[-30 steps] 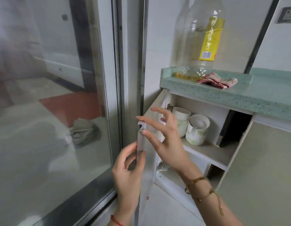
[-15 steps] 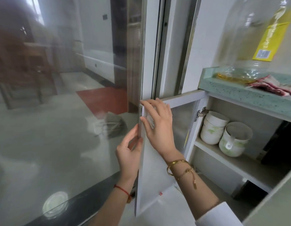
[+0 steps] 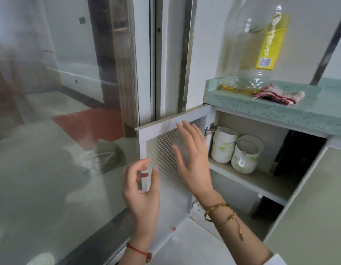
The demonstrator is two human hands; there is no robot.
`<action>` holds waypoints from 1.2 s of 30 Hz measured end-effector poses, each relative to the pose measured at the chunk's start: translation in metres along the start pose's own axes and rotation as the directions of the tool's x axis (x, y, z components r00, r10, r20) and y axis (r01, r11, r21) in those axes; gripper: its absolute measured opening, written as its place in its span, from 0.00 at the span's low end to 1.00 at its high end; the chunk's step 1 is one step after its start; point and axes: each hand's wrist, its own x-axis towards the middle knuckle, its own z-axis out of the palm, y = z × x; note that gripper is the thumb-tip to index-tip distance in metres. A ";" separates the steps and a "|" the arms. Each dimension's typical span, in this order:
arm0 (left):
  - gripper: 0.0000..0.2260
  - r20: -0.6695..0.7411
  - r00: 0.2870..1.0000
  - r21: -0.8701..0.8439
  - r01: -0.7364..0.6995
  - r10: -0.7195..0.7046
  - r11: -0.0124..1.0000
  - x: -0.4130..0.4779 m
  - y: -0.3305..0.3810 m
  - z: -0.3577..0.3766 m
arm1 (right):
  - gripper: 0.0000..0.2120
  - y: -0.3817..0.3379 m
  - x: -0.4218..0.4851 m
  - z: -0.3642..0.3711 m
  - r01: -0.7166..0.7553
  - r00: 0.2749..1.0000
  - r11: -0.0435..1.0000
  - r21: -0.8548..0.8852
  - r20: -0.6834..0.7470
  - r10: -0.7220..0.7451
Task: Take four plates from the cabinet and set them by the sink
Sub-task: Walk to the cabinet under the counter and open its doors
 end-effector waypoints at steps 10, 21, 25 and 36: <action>0.15 0.877 0.437 -0.007 0.423 -0.197 0.906 -0.068 0.011 0.146 | 0.19 0.101 -0.074 -0.158 -0.378 0.895 0.819 -0.433 -0.397 0.203; 0.28 0.978 0.125 0.082 0.499 -0.165 0.863 -0.134 0.037 0.312 | 0.25 0.152 -0.089 -0.259 -0.529 0.845 0.603 -0.596 -0.435 0.311; 0.29 0.977 0.140 0.078 0.461 -0.159 0.884 -0.151 0.038 0.337 | 0.25 0.156 -0.083 -0.265 -0.541 0.837 0.608 -0.581 -0.444 0.320; 0.11 0.973 0.229 -0.071 0.329 -0.007 0.942 -0.144 0.054 0.262 | 0.21 0.114 -0.088 -0.276 -0.488 0.842 0.719 -0.495 -0.484 0.238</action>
